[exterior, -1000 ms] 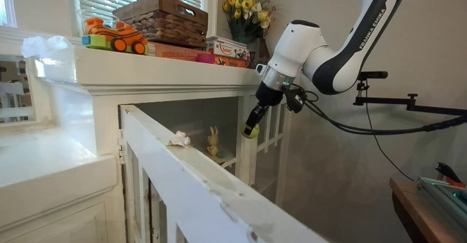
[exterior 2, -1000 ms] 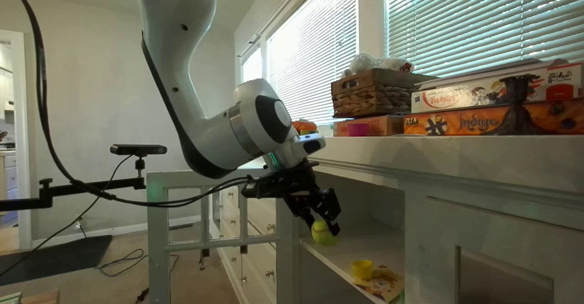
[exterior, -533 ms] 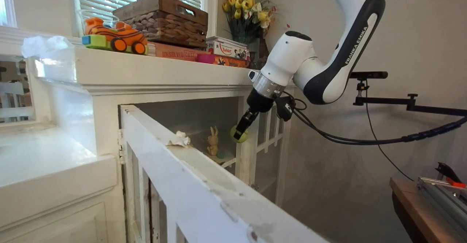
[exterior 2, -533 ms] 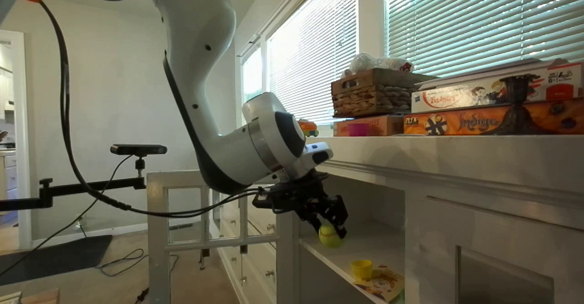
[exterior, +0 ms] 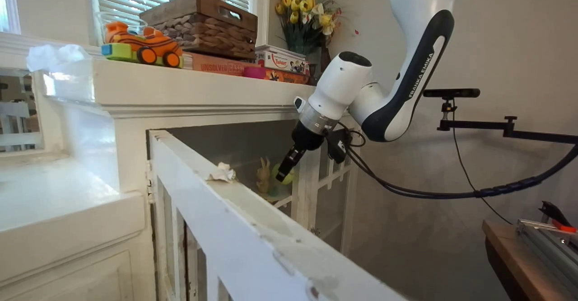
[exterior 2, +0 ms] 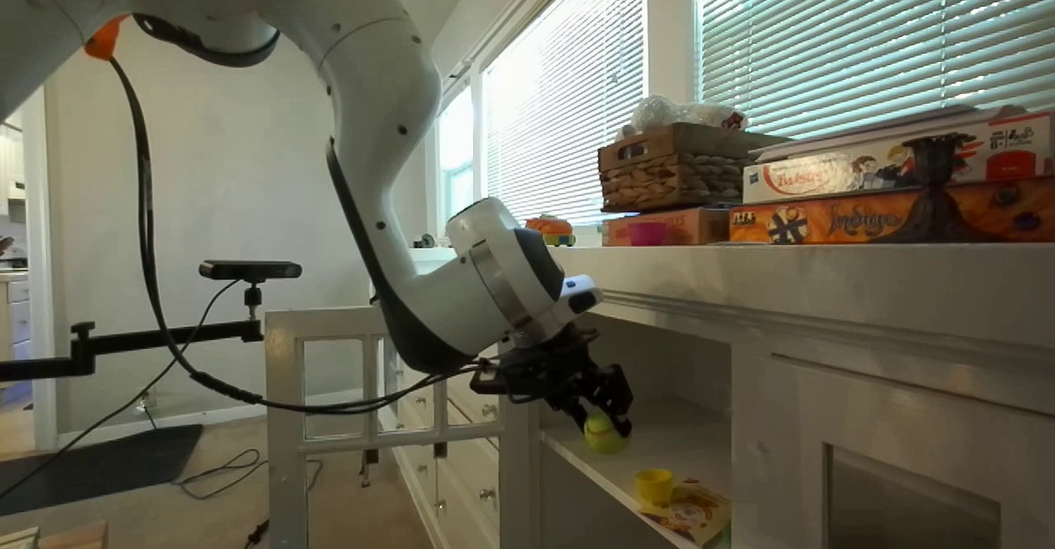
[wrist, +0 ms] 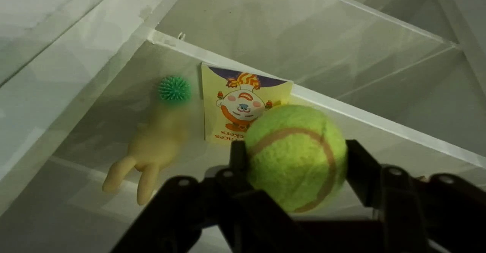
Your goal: Put the tennis ball inside the cupboard drawer
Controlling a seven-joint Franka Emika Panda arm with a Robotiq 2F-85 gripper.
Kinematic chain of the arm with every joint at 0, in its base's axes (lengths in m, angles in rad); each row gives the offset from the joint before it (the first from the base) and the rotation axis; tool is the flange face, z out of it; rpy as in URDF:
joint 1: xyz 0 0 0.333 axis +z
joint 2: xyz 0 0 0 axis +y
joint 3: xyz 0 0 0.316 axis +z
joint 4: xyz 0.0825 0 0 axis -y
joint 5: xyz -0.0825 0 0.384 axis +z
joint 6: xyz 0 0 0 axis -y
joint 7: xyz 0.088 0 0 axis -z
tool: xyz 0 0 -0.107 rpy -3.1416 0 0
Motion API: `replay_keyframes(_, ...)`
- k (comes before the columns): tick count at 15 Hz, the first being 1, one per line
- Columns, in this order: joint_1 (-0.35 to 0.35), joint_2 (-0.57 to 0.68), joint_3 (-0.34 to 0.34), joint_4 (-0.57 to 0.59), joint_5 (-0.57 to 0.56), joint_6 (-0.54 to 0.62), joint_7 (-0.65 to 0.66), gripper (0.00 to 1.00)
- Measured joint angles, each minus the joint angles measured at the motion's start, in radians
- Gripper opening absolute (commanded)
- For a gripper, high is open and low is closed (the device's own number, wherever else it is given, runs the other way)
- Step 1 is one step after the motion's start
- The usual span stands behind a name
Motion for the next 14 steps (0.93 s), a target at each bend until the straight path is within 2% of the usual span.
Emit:
replay_keyframes(2,0.071,0.043,-0.069,0.018,0.013,0.027,0.025,0.41)
replay_keyframes(3,0.103,0.063,-0.098,0.023,0.024,0.039,0.034,0.66)
replay_keyframes(11,0.107,0.074,-0.103,0.024,0.027,0.041,0.035,0.66)
replay_keyframes(12,0.107,0.074,-0.103,0.024,0.027,0.041,0.035,0.41)
replay_keyframes(14,0.105,0.074,-0.102,0.023,0.027,0.041,0.035,0.41)
